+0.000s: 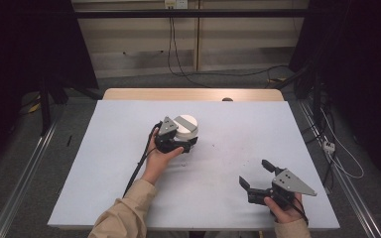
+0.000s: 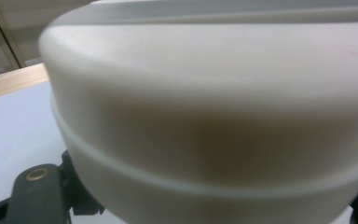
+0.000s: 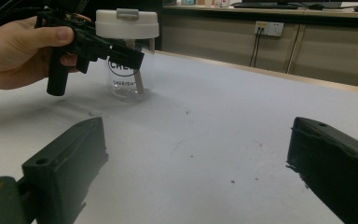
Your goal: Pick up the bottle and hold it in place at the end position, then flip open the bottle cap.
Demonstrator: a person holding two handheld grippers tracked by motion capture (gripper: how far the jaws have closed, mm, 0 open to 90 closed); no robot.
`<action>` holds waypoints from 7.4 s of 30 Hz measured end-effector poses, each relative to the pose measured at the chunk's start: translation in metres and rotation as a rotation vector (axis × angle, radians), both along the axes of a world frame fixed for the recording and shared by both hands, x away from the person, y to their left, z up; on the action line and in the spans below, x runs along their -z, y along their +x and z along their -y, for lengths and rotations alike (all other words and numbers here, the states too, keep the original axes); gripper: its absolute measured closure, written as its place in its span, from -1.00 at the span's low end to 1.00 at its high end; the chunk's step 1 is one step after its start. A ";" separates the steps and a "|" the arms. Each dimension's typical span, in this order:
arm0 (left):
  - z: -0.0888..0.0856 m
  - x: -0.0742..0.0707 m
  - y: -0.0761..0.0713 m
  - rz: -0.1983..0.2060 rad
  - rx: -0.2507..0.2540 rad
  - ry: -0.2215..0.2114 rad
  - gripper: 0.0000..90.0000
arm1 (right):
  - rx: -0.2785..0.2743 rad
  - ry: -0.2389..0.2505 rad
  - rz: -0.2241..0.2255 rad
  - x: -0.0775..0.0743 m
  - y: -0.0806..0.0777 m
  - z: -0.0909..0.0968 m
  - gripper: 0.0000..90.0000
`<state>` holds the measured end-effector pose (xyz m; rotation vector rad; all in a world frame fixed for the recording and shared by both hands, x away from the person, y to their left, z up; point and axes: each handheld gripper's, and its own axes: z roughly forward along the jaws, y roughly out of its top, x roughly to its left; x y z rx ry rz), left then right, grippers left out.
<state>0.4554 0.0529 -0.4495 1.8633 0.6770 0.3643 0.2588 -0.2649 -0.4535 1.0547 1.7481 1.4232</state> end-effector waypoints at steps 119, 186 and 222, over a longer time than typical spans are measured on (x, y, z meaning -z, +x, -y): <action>-0.008 0.009 -0.013 0.014 0.024 0.081 -0.58 | -0.066 -0.042 -0.160 -0.031 0.082 -0.077 -0.83; -0.006 0.010 -0.014 0.016 0.019 0.091 -0.58 | -0.191 -0.092 -0.213 -0.048 0.123 -0.118 1.00; -0.005 0.010 -0.014 0.021 0.019 0.103 -0.58 | -0.212 -0.093 -0.158 -0.074 0.131 -0.128 1.00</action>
